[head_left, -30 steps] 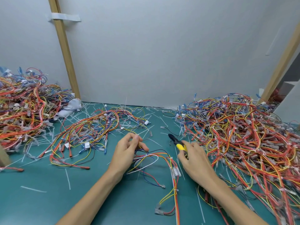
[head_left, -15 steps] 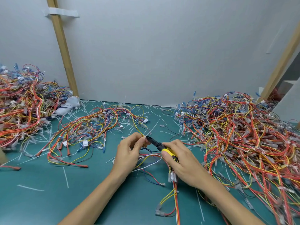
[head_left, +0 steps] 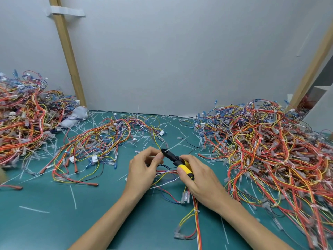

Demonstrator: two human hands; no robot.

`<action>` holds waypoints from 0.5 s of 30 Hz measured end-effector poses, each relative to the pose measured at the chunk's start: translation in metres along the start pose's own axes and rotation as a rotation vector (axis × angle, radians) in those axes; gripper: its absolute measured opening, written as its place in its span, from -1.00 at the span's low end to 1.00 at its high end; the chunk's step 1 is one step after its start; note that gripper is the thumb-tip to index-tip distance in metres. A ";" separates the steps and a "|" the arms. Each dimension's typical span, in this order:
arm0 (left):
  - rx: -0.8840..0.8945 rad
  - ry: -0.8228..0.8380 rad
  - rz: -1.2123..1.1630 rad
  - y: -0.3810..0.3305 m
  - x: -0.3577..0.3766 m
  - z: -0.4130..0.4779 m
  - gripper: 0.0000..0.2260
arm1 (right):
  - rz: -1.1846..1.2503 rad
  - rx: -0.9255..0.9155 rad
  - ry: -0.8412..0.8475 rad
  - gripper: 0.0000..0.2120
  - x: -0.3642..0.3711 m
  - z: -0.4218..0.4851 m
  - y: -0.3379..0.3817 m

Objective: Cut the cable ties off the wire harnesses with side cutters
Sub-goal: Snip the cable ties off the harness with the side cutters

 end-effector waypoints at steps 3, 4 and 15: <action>0.118 -0.120 0.121 -0.004 -0.010 0.000 -0.71 | -0.085 -0.023 -0.013 -0.70 -0.003 -0.002 0.002; 0.203 -0.132 0.206 -0.009 -0.011 0.001 -0.68 | -0.099 -0.024 -0.014 -0.69 -0.004 -0.002 0.003; 0.531 -0.220 0.616 -0.025 -0.021 0.001 -0.79 | -0.111 0.016 0.001 -0.71 -0.005 -0.004 -0.003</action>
Point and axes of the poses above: each hand's wrist, its own z-axis towards the middle knuckle, its own x-axis out of the palm, y = z × x, the point moved 6 cm from there along z, towards the middle knuckle, and after that the axes turned 13 degrees about z, right-handed, at the moved point
